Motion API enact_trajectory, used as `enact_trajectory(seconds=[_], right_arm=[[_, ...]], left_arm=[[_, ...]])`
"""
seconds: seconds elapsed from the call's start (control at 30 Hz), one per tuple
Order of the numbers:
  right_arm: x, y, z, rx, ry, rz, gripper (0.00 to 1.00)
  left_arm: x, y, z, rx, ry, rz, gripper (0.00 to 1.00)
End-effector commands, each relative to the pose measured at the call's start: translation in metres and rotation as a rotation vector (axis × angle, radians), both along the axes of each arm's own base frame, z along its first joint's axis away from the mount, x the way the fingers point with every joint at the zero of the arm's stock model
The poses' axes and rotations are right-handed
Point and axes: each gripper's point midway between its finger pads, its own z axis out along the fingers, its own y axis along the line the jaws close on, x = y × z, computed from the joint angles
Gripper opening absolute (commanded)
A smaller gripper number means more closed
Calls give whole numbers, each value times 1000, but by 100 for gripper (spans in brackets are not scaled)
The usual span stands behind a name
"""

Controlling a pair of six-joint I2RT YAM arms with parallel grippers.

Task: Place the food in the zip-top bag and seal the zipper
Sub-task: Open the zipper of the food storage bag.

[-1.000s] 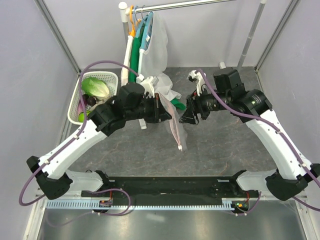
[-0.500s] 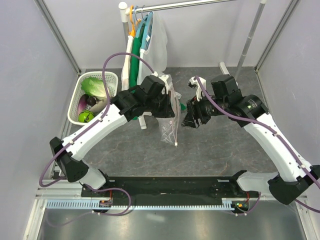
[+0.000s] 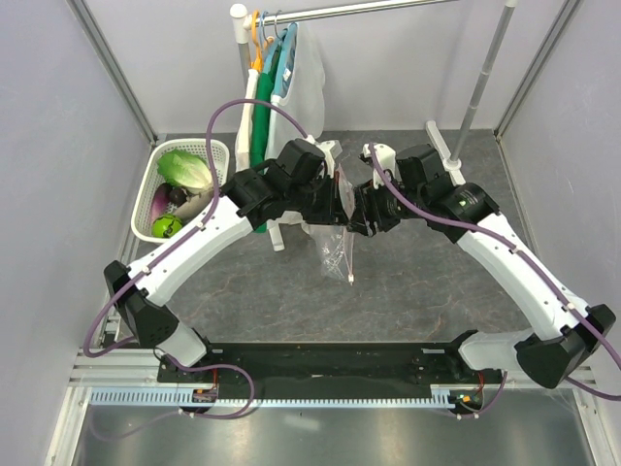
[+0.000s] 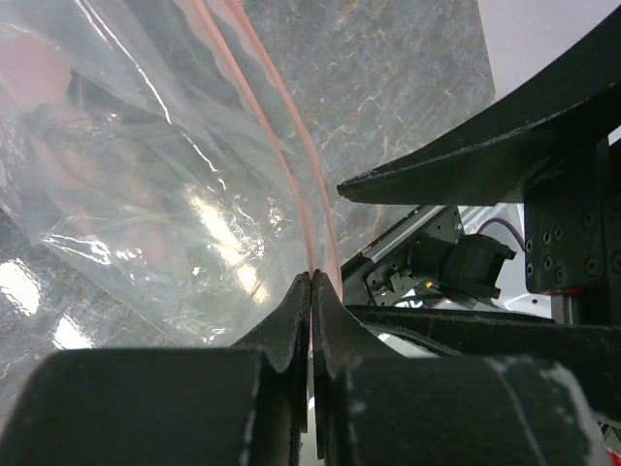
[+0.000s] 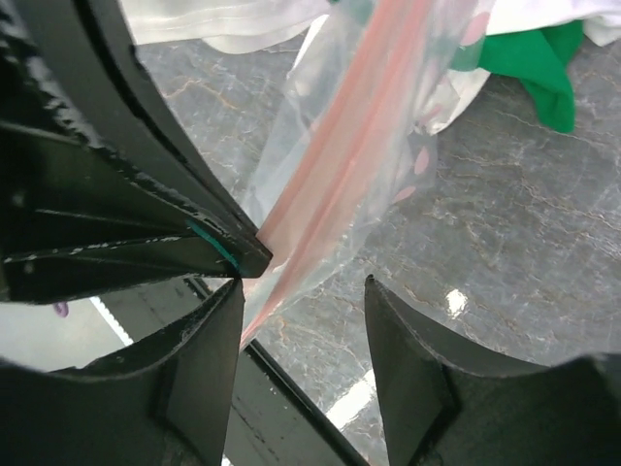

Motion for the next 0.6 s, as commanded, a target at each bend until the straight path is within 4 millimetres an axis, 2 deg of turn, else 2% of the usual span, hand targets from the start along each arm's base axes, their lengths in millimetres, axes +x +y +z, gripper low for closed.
enact_trajectory(seconds=[0.0,0.07,0.23,0.27,0.43,0.47,0.57], right_arm=[[27,-3,-8,-30,-36,-113,53],[28,-5,-10,-39,-39,-125,46],[32,-26,-15,-127,-76,-177,40],[32,-30,-14,-135,-85,-191,36],[38,-51,-11,-171,-111,-254,32],[37,-53,-9,-167,-114,-252,23],[36,-65,-1,-172,-126,-248,0]], left_arm=[[-4,-12,22,-79,-4,-23,2],[-5,-11,24,-82,-9,-24,2],[-9,-6,27,-84,-25,-35,2],[-12,-4,27,-85,-24,-41,2],[-18,5,23,-74,-34,-54,2],[-20,7,19,-66,-30,-56,2],[-18,19,25,-64,-57,-53,2]])
